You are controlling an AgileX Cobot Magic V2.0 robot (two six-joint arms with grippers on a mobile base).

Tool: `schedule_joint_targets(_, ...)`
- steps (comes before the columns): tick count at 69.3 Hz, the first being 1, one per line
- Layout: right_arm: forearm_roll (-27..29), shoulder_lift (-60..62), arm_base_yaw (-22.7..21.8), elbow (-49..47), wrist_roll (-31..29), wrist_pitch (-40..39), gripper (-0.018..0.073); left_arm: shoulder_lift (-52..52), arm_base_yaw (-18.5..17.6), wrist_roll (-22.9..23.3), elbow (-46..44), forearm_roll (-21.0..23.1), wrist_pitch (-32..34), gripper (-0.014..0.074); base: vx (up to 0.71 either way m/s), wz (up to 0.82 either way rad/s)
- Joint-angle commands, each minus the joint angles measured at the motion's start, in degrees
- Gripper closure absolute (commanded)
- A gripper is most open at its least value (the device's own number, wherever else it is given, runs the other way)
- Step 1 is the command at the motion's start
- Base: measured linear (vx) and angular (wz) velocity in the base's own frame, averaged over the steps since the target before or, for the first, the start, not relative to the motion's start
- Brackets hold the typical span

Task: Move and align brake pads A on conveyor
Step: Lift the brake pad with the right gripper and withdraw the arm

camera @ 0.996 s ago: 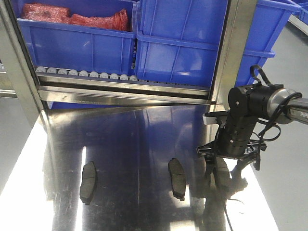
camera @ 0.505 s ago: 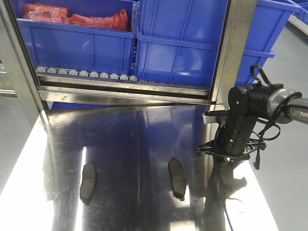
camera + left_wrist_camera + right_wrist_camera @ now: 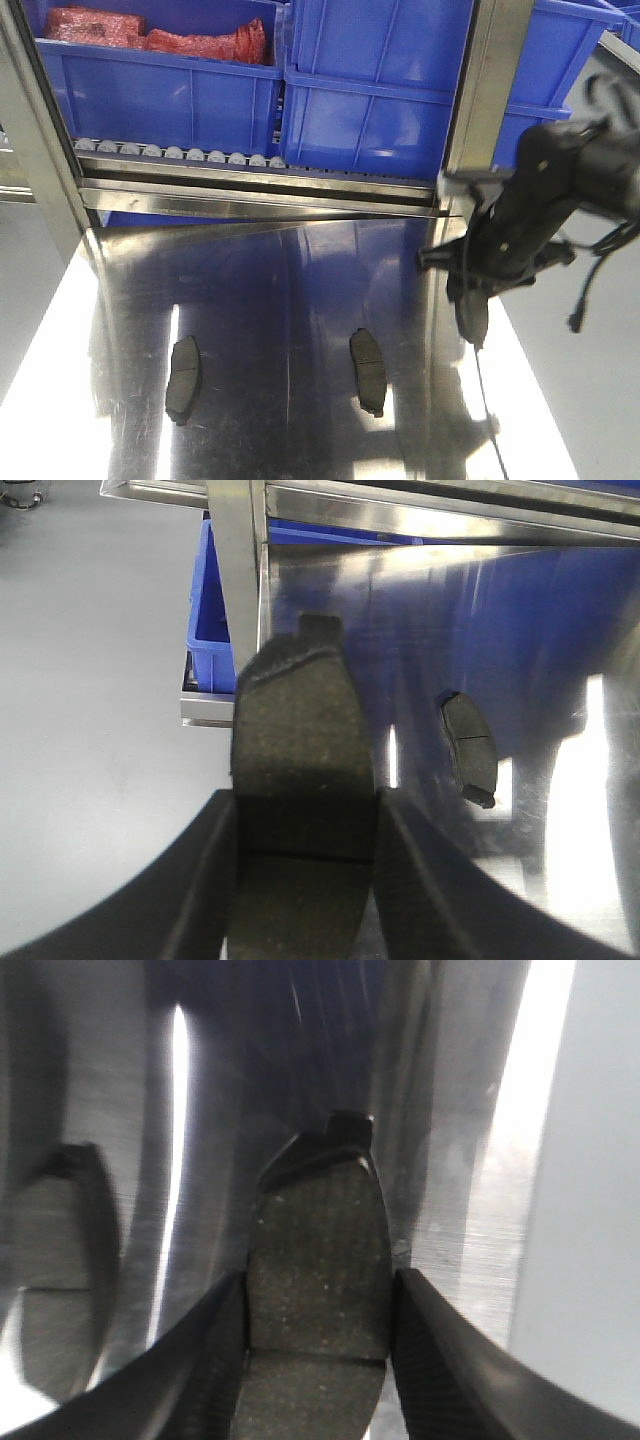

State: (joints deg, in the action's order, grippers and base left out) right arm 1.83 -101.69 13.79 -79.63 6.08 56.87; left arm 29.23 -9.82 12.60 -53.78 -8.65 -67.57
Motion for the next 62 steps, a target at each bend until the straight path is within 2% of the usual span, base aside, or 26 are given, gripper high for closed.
schedule_joint_targets(1,-0.3,7.3,0.3,-1.3,-0.3,-0.9,0.0571,0.5,0.2,0.0,-1.4,-0.7,4.4,0.0603,0.00,0.00)
schedule_joint_targets(13,-1.8,16.2,2.4,-1.3,-0.4,1.1,0.0571,0.5,0.2,0.0,-1.4,-0.7,4.4,0.0603,0.00,0.00)
schedule_joint_targets(24,-1.8,24.4,2.5,-0.3,-0.4,2.2,0.0571,0.5,0.2,0.0,-1.4,-0.7,4.4,0.0603,0.00,0.00)
schedule_joint_targets(38,-2.2,37.8,2.3,10.8,-0.4,-2.4,0.0571,0.5,0.2,0.0,-1.4,-0.7,4.4,0.0603,0.00,0.00)
schedule_joint_targets(62,-1.8,57.5,2.3,25.3,-0.4,-4.1,0.0571,0.5,0.2,0.0,-1.4,-0.7,4.4,0.0603,0.00,0.00)
